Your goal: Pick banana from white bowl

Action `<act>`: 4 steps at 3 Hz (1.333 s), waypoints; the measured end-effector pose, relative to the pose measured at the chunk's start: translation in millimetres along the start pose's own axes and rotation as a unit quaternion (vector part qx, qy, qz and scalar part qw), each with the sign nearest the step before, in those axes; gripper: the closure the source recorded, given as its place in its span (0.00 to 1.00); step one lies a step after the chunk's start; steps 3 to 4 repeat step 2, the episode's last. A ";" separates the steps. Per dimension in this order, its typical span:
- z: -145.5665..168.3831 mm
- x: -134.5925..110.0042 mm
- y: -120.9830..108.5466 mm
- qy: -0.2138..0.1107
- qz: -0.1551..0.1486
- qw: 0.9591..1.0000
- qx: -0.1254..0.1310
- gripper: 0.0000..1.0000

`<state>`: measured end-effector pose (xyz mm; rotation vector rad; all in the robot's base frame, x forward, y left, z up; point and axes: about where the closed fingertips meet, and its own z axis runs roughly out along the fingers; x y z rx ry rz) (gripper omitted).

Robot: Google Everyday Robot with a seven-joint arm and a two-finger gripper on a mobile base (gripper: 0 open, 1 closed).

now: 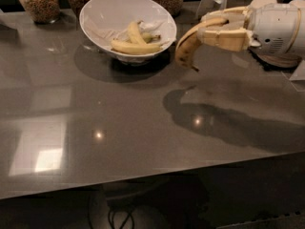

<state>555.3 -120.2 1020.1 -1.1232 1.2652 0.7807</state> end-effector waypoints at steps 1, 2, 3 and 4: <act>-12.4 -0.6 30.9 -0.010 0.016 1.000 -0.005 1.00; -15.3 -5.6 44.9 -0.018 0.021 0.999 -0.016 1.00; -15.3 -5.6 44.9 -0.018 0.021 0.999 -0.016 1.00; -15.3 -5.6 44.9 -0.018 0.021 0.999 -0.016 1.00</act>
Offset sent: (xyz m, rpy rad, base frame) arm -0.0657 -0.0031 -0.0008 0.0602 0.0426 0.0583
